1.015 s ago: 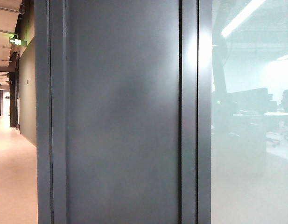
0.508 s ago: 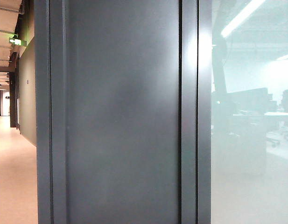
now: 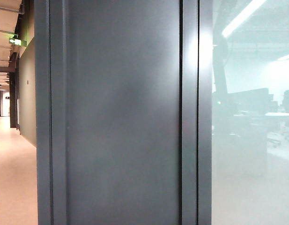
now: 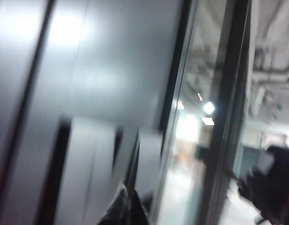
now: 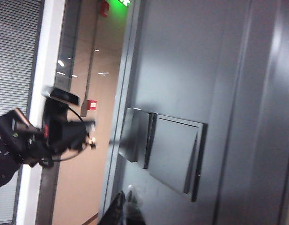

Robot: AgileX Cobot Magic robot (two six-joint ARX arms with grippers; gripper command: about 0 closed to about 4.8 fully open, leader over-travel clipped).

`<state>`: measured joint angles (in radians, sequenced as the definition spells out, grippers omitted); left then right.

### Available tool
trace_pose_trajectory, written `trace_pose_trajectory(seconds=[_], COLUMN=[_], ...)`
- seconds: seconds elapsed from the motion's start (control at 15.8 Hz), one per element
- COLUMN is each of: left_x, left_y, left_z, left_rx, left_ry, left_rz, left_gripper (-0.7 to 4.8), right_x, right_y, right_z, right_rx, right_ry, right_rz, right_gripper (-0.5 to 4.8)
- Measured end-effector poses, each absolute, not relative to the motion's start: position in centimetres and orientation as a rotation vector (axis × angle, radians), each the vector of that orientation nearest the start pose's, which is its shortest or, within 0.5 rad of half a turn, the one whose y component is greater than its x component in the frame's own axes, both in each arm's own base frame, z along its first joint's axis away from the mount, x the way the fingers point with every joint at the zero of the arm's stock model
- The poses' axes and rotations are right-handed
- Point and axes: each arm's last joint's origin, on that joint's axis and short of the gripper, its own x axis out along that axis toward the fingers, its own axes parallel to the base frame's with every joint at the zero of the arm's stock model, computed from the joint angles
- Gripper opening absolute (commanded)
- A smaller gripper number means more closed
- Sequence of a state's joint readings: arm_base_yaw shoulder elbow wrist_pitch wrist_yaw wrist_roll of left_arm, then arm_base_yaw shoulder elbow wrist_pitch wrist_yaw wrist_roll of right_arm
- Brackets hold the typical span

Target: Raise the arm to find the leftmost switch on the wall and turn on the lights.

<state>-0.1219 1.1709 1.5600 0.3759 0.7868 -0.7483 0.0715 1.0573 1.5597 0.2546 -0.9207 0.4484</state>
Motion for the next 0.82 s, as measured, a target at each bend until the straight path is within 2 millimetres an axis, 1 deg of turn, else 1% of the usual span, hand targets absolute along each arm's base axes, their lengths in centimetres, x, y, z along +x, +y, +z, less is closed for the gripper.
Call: trace_pose_trajectory(seconds=[0.13,0.44,0.63,0.82], left_x=[18.9,20.1,20.4,21.2], left_y=[-4.4,-4.6,-6.0,-6.0], left_z=[55.1,54.5,54.2,53.9], left_rx=[-0.404,-0.413,-0.422,-0.424], left_ry=[-0.321,-0.29,-0.265,-0.254], left_rz=[-1.095,-1.092,-1.152,-1.134], left_gripper=[-0.06,-0.06,-0.05,-0.06], right_x=[13.6,13.7,14.1,14.1], right_y=[3.3,3.3,3.3,3.3], right_z=[56.3,56.2,56.1,56.1], right_rx=[0.071,0.072,0.078,0.078], right_ry=[-0.488,-0.485,-0.472,-0.471], right_rz=[1.073,1.073,1.074,1.075], right_gripper=[-0.01,-0.01,-0.01,-0.01])
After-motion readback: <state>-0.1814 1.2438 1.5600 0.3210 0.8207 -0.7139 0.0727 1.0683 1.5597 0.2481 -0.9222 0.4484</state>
